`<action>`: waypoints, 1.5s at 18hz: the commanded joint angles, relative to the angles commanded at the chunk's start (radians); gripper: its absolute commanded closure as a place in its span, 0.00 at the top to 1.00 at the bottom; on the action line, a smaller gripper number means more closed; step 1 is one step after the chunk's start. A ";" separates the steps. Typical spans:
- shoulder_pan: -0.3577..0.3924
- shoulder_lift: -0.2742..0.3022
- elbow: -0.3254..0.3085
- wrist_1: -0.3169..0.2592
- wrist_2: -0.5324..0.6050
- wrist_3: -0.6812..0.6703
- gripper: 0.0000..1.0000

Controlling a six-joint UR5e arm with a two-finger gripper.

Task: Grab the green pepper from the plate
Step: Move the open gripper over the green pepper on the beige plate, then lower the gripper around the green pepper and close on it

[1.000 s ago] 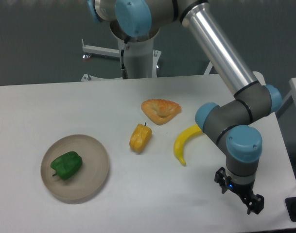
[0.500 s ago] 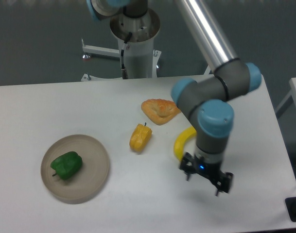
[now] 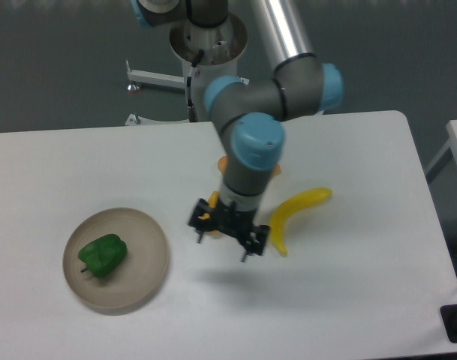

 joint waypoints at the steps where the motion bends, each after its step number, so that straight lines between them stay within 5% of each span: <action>1: -0.021 -0.002 0.000 0.005 0.000 -0.006 1.00; 9: -0.123 0.006 -0.043 0.040 0.003 -0.003 1.00; 13: -0.146 -0.003 -0.077 0.123 0.005 -0.008 1.00; 27: -0.183 -0.061 -0.063 0.169 0.005 0.000 1.00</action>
